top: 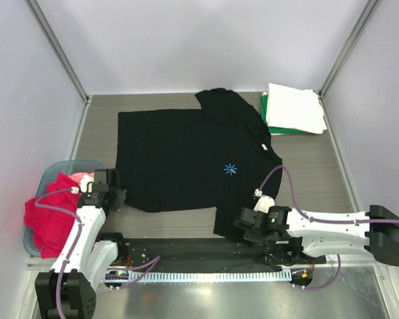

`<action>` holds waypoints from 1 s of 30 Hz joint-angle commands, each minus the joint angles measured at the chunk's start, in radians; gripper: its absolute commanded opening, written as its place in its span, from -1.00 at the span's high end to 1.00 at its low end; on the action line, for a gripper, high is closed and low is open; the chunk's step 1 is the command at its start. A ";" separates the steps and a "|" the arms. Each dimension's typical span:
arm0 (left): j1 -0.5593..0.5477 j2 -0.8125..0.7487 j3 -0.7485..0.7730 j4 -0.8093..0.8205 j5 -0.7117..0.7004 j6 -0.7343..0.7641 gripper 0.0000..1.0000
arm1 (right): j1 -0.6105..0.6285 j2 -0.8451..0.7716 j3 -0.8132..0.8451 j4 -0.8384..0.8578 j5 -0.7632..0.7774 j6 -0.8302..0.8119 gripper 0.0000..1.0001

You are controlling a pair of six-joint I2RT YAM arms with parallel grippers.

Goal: Fold and stack the t-shirts
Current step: Fold the tshirt

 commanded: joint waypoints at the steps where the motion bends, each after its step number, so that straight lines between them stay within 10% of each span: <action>1: 0.001 -0.033 0.020 -0.043 0.016 0.035 1.00 | 0.008 -0.020 0.018 -0.072 0.053 0.020 0.79; 12: 0.003 -0.063 0.158 -0.184 0.048 0.068 1.00 | -0.009 -0.018 0.330 -0.299 0.270 -0.048 0.98; 30: 0.003 0.295 0.465 -0.140 0.002 0.249 0.99 | -0.508 0.377 0.810 -0.106 0.281 -0.772 0.98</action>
